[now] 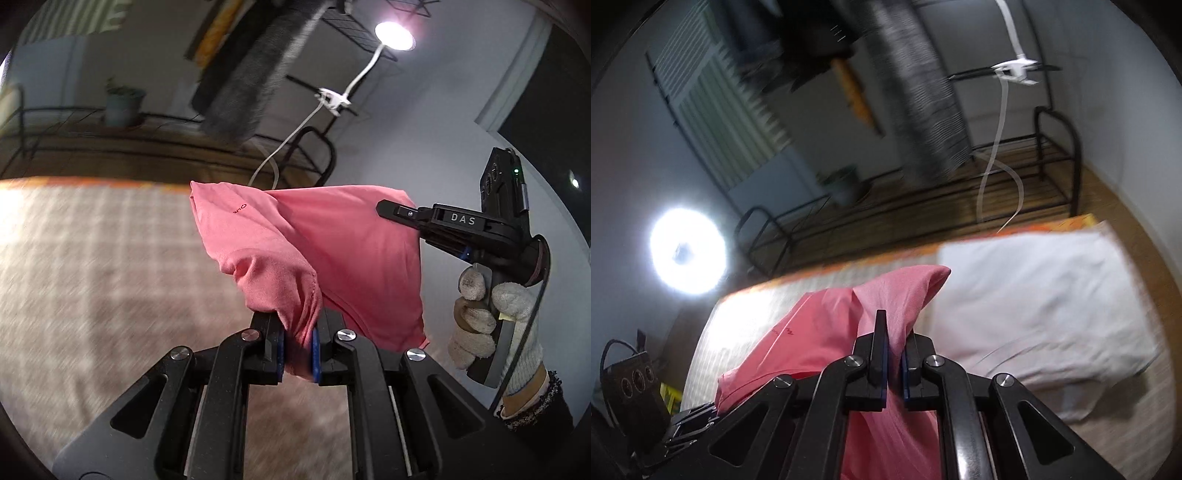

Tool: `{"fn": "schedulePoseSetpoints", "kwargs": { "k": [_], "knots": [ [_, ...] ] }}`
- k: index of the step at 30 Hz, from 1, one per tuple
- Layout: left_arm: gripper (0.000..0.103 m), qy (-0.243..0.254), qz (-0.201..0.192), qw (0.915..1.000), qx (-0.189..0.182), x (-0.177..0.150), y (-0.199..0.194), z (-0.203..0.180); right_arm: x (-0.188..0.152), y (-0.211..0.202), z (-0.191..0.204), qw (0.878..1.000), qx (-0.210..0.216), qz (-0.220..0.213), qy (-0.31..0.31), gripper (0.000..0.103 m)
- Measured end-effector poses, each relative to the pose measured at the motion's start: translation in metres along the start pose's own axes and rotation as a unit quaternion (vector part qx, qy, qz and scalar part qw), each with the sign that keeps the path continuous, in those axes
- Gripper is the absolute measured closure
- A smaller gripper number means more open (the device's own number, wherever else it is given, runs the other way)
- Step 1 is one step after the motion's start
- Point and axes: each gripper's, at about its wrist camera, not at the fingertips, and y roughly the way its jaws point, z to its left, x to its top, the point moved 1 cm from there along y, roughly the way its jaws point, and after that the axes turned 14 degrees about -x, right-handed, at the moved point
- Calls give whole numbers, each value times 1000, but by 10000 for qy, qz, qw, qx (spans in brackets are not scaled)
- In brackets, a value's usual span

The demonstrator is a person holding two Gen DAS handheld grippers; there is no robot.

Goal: Fold small clothes
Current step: 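Carry the bundle with both grippers onto the stack of folded clothes and release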

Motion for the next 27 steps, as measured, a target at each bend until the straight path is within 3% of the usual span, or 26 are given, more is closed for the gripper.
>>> {"fn": "schedulePoseSetpoints", "kwargs": {
  "k": [6,12,16,18,20,21,23,27],
  "knots": [
    [95,193,-84,9997,-135,32,67,-19,42,5,-72,9986,-299,-353,249,101],
    [95,498,34,9987,-27,37,137,-32,68,23,-124,9971,-539,-462,279,101],
    [94,402,455,9980,154,25,175,-24,78,51,-153,9969,-699,-335,167,100],
    [94,289,763,9963,276,16,187,-19,79,67,-168,9949,-973,-185,204,92],
    [81,524,857,9939,448,8,185,-20,77,76,-180,9900,-1386,-106,254,72],
    [75,635,880,9928,510,4,182,-21,78,76,-184,9885,-1488,-133,245,71],
    [49,734,898,9914,612,-1,173,-20,76,71,-190,9869,-1569,-222,304,71],
    [45,854,913,9889,807,-9,154,-14,72,60,-190,9868,-1543,-317,382,71]
  ]
}}
